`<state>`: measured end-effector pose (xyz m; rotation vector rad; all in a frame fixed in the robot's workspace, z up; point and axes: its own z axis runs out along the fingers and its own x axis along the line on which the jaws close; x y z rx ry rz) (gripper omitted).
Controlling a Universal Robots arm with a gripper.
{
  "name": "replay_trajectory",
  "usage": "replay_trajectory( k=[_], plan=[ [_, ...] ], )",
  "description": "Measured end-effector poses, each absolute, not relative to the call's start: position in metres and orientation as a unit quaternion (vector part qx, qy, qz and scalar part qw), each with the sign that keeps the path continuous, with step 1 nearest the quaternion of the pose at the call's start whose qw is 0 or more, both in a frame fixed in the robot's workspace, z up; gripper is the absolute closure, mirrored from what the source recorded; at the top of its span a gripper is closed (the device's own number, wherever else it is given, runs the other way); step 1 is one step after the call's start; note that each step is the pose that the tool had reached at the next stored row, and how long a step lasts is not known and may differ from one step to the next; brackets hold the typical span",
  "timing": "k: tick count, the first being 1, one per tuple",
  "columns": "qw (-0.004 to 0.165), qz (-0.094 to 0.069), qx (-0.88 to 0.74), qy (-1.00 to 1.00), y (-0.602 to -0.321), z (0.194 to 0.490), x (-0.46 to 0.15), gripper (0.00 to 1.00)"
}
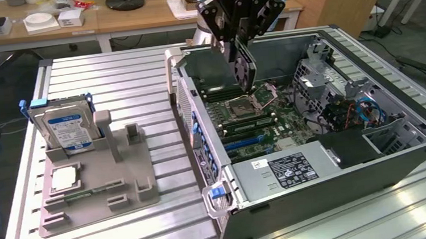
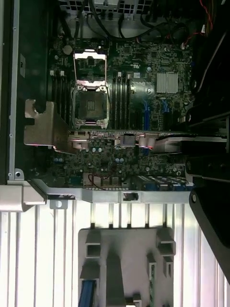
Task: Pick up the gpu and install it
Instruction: 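Pick up the gpu and move the gpu toward the slot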
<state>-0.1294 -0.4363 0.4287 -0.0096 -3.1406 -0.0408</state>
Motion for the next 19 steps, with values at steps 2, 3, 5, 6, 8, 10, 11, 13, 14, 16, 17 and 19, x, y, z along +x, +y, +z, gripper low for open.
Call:
replay_trajectory(
  k=[2, 3, 5, 6, 8, 10, 11, 13, 14, 16, 17, 19],
  plan=[
    [0.000, -0.013, -0.004, -1.000, -0.436, 0.429, -0.127, 0.73],
    [0.000, -0.013, -0.005, -1.000, -0.436, 0.429, -0.126, 0.73],
    [0.000, -0.013, -0.005, -1.000, -0.436, 0.429, -0.123, 0.73],
    [0.000, -0.013, -0.006, -1.000, -0.436, 0.429, -0.122, 0.73],
    [0.000, -0.013, -0.007, -1.000, -0.436, 0.429, -0.119, 0.73],
    [0.000, -0.013, -0.007, -1.000, -0.436, 0.429, -0.115, 0.73],
    [0.000, -0.013, -0.008, -1.000, -0.436, 0.429, -0.114, 0.73],
    [0.000, -0.013, -0.008, -1.000, -0.436, 0.429, -0.111, 0.73],
    [0.000, -0.013, -0.009, -1.000, -0.436, 0.429, -0.110, 0.73],
    [0.000, -0.013, -0.009, -1.000, -0.436, 0.429, -0.107, 0.73],
    [0.000, -0.013, -0.010, -1.000, -0.436, 0.429, -0.105, 0.73],
    [0.000, -0.013, -0.010, -1.000, -0.436, 0.429, -0.102, 0.73]
  ],
)
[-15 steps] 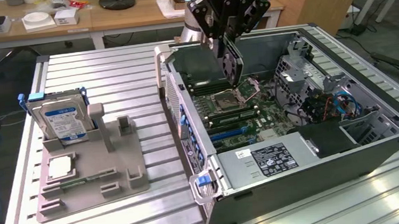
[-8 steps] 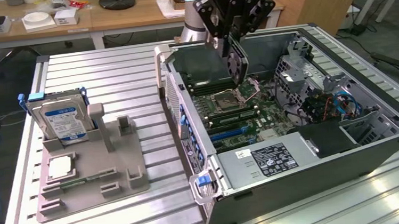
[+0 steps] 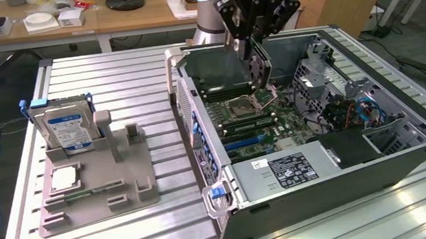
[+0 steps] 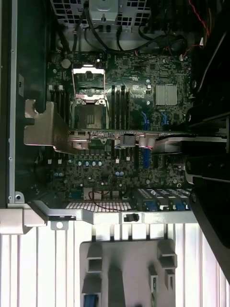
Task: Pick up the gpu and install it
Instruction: 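Pick up the gpu and move the gpu toward the slot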
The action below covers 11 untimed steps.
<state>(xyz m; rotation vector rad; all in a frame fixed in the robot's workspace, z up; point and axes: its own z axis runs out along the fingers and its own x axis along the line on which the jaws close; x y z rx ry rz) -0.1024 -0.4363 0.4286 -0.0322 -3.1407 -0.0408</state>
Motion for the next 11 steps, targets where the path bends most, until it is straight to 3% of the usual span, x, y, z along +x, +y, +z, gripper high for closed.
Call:
replay_trajectory(
  k=[11],
  plan=[
    [0.000, -0.013, -0.014, -1.000, -0.436, 0.428, -0.087, 0.73]
  ],
)
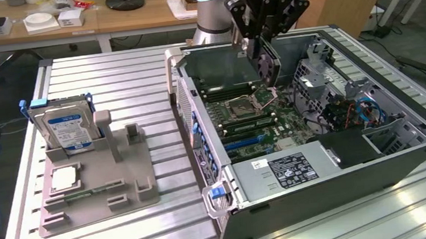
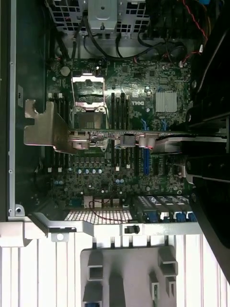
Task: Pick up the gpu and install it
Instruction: 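Pick up the gpu and move the gpu toward the slot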
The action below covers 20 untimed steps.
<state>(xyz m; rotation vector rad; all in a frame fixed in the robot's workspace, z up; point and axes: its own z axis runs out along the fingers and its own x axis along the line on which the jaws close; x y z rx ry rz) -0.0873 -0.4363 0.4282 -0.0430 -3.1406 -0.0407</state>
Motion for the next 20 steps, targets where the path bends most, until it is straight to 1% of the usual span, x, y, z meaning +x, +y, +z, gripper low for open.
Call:
replay_trajectory(
  k=[20],
  plan=[
    [0.000, -0.013, -0.016, -1.000, -0.436, 0.427, -0.060, 0.73]
  ],
)
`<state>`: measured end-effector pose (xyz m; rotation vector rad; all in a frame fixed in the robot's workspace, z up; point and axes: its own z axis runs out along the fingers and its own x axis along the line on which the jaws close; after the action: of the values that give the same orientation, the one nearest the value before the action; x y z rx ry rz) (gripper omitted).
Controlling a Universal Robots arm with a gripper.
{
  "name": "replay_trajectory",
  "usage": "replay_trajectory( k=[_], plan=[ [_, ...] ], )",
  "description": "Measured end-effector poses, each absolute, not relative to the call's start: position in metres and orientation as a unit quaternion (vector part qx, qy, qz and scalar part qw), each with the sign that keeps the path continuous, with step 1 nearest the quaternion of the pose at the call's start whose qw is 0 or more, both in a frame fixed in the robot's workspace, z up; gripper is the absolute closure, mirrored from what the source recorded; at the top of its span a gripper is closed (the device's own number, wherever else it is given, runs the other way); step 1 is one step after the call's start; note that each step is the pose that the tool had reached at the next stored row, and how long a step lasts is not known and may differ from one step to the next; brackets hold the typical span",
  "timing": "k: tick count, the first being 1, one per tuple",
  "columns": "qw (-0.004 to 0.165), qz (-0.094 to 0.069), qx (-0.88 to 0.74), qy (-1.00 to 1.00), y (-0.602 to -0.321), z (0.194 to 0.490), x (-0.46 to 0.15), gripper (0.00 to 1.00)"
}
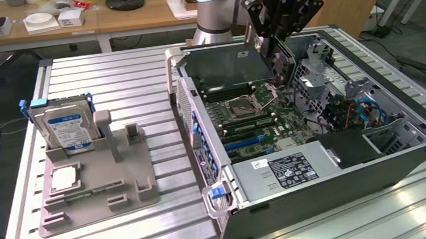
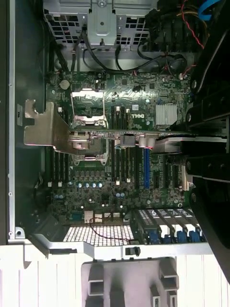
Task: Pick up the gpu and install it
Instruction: 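Pick up the gpu and move the gpu toward the slot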
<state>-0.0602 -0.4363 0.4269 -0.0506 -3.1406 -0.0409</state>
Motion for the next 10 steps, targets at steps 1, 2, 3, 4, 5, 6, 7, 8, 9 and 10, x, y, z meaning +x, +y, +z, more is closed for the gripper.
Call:
replay_trajectory(
  k=[1, 2, 3, 4, 5, 6, 7, 8, 9, 10],
  plan=[
    [0.000, -0.013, -0.016, -1.000, -0.436, 0.427, -0.059, 0.73],
    [0.000, -0.013, -0.016, -1.000, -0.436, 0.427, -0.058, 0.73],
    [0.000, -0.013, -0.016, -1.000, -0.436, 0.427, -0.056, 0.73],
    [0.000, -0.013, -0.016, -1.000, -0.436, 0.427, -0.055, 0.73],
    [0.000, -0.013, -0.016, -1.000, -0.436, 0.427, -0.054, 0.73],
    [0.000, -0.013, -0.016, -1.000, -0.436, 0.427, -0.052, 0.73],
    [0.000, -0.013, -0.016, -1.000, -0.436, 0.427, -0.051, 0.73],
    [0.000, -0.013, -0.016, -1.000, -0.436, 0.426, -0.049, 0.73],
    [0.000, -0.013, -0.016, -1.000, -0.436, 0.426, -0.048, 0.73],
    [0.000, -0.013, -0.016, -1.000, -0.436, 0.426, -0.046, 0.73]
  ],
)
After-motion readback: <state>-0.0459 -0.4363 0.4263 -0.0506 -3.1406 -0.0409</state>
